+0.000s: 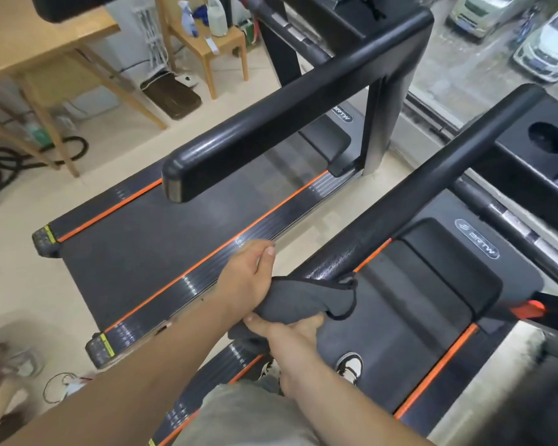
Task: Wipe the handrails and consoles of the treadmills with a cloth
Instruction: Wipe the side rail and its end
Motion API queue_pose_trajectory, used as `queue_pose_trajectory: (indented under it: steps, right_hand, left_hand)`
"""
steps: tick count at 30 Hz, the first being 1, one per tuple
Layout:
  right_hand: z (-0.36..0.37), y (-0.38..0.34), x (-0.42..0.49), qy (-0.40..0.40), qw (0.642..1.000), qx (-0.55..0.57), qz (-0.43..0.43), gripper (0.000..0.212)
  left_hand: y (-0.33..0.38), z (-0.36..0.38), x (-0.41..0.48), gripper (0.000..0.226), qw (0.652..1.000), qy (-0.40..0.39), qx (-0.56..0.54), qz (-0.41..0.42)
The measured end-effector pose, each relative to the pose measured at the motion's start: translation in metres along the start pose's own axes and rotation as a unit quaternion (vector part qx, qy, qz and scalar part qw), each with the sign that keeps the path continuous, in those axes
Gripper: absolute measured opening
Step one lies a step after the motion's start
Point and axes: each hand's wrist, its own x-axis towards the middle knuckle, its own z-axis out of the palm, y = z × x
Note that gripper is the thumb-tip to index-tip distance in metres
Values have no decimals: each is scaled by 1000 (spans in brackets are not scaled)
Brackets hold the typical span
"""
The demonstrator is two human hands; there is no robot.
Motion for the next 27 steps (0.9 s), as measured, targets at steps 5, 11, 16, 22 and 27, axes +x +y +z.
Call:
queue_pose_trajectory:
  steps: [5, 11, 16, 22, 27]
  right_hand:
    - [-17, -30, 8, -3, 1000, 16, -24, 70]
    - [-68, -132, 84, 160, 976, -53, -135, 141]
    - [-79, -153, 102, 208, 961, -88, -158, 134]
    - [-70, -74, 122, 236, 934, -138, -232, 107]
    - [-81, -120, 126, 177, 971, -59, -152, 132]
  left_hand:
    - [11, 7, 1, 25, 999, -10, -50, -5]
    - [43, 26, 19, 31, 998, -61, 0, 20]
    - [74, 42, 29, 44, 986, -140, 62, 70]
    - [95, 53, 55, 64, 981, -158, 77, 82]
    - [123, 79, 78, 58, 987, -122, 58, 89]
